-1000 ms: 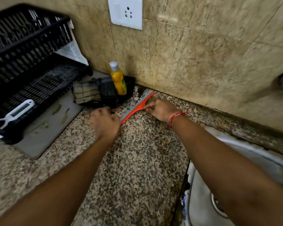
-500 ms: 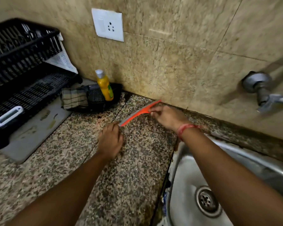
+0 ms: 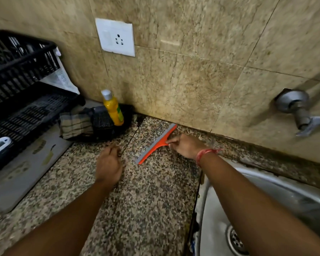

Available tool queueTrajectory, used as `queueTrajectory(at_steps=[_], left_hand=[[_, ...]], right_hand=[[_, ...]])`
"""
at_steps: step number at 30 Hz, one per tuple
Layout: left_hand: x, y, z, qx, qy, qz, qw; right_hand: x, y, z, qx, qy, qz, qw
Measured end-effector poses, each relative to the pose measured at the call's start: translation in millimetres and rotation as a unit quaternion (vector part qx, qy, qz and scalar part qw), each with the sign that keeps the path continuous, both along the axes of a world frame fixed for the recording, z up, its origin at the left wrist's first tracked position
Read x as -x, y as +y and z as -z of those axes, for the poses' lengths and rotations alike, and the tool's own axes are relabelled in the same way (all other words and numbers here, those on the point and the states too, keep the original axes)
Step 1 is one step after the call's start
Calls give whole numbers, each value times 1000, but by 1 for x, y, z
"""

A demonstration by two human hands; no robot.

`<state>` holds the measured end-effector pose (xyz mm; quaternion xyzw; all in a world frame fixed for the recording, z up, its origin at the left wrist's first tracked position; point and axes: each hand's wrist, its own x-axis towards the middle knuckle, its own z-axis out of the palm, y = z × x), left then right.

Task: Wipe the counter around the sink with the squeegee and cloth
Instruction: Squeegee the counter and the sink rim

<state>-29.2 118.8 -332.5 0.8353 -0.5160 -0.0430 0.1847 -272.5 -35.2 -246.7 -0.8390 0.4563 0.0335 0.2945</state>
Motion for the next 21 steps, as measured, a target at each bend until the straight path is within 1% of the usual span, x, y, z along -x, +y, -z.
queueTrajectory(at_steps=[3, 5, 7, 9, 11, 13, 15, 17, 19, 21], left_hand=[[5, 3, 3, -1, 1, 17, 1000], [15, 5, 1, -6, -15, 56, 998], [31, 3, -5, -33, -27, 103, 994], [52, -2, -12, -66, -29, 150, 986], [70, -5, -13, -86, -27, 169, 981], [78, -5, -12, -87, 2, 160, 983], [77, -2, -10, -72, 43, 152, 985], [69, -2, -8, -58, 75, 160, 983], [62, -1, -6, -65, 73, 192, 977], [56, 7, -6, -47, 90, 233, 967]], right_hand=[[48, 11, 2, 5, 18, 30, 999], [85, 23, -1, 13, 39, 44, 998], [103, 34, -8, 32, 68, 53, 996], [99, 41, -16, 60, 83, 54, 993], [80, 43, -24, 90, 47, 83, 991], [54, 38, -27, 102, 11, 113, 988], [30, 31, -23, 91, 27, 106, 990], [19, 27, -15, 53, 56, 98, 992], [29, 33, -9, 47, 53, 93, 993], [47, 47, -3, 54, 42, 96, 993]])
